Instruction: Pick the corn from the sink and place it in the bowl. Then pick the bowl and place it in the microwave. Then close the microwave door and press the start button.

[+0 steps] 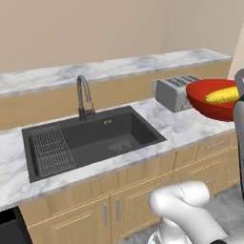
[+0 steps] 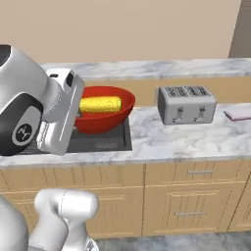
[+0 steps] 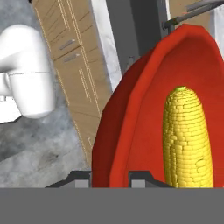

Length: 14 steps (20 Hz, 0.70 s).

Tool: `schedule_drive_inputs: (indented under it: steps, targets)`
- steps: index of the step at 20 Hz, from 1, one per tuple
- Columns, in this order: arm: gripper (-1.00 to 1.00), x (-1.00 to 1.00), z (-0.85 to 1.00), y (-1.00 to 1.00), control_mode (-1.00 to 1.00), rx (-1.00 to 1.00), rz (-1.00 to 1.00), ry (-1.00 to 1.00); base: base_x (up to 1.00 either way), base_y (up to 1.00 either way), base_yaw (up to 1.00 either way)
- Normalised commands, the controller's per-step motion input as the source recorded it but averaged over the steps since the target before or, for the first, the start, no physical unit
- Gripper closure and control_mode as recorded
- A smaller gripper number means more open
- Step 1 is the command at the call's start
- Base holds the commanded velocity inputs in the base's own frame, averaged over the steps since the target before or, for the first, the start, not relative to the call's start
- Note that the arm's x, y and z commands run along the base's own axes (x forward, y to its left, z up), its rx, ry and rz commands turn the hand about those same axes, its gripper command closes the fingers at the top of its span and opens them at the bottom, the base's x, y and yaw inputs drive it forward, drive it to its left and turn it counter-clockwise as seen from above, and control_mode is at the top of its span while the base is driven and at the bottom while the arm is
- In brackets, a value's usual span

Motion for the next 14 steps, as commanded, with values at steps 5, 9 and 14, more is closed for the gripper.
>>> schedule_drive_inputs:
  steps: [5,9,14]
  targets:
    - [1.00,0.00,0.00,0.00,1.00,0.00,0.00,0.00,-0.21,0.00,-0.74]
    - [1.00,0.00,0.00,0.00,1.00,0.00,0.00,0.00,-0.24,0.00,-0.70]
    - [1.00,0.00,0.00,0.00,1.00,0.00,0.00,0.00,-0.23,0.00,-0.71]
